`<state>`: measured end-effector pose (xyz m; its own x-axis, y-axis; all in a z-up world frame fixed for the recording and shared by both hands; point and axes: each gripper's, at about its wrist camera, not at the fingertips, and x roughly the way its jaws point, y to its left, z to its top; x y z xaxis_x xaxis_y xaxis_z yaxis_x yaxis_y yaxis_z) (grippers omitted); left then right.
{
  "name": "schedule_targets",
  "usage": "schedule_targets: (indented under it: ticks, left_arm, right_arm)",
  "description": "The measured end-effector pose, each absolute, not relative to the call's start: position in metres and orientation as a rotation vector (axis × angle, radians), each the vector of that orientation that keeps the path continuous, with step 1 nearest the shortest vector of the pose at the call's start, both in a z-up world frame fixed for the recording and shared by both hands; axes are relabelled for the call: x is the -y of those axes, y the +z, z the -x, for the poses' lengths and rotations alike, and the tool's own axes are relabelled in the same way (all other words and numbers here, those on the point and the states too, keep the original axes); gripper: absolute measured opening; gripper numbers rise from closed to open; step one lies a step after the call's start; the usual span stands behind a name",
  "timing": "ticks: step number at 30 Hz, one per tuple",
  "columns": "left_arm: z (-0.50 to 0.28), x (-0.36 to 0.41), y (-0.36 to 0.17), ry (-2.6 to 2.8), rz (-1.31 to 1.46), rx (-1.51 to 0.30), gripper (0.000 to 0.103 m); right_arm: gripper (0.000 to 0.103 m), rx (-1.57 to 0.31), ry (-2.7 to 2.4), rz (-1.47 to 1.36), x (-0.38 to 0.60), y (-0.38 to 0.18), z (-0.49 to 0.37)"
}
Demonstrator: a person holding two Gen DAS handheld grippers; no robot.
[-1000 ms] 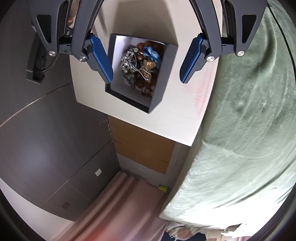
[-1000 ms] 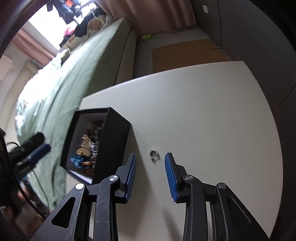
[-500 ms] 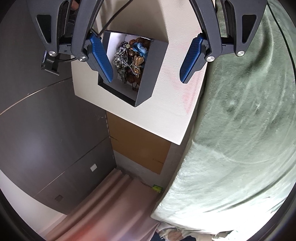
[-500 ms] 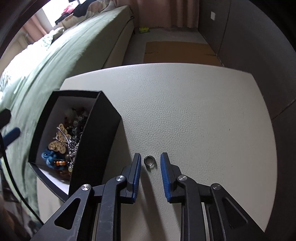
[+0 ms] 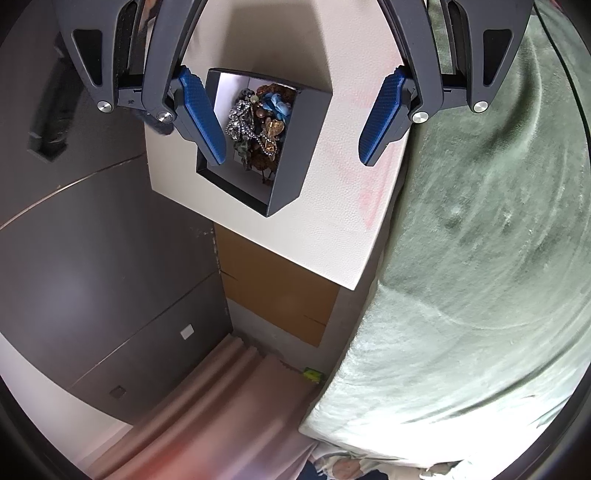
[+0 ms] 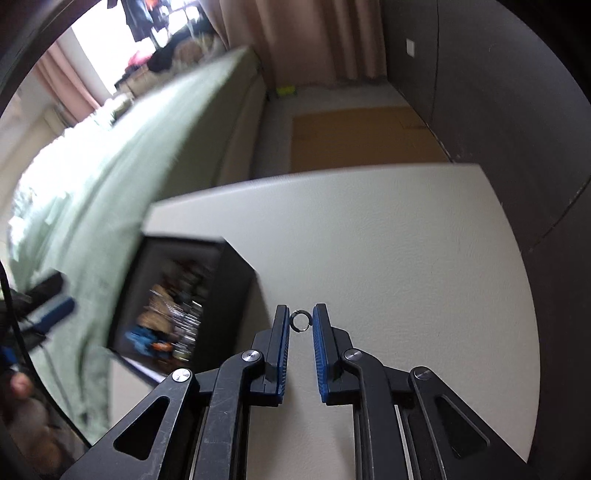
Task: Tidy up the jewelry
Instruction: 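Drop the small silver ring into the black box with the right tool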
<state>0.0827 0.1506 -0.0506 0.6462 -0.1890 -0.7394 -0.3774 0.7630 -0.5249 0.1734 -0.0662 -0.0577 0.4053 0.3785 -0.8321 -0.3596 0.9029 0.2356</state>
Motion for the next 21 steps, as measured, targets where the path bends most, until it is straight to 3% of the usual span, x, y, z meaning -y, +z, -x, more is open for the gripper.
schedule_targets:
  ticks: [16,21]
  left_arm:
    - [-0.083,-0.166,-0.051,0.137,0.758,-0.868,0.075]
    - [-0.081,-0.168,-0.052,0.145,0.757,-0.874,0.075]
  right_arm:
    - [0.015,-0.917,0.676,-0.183,0.03,-0.025,-0.172]
    - [0.028,-0.942,0.64,-0.209,0.033,-0.032,-0.178]
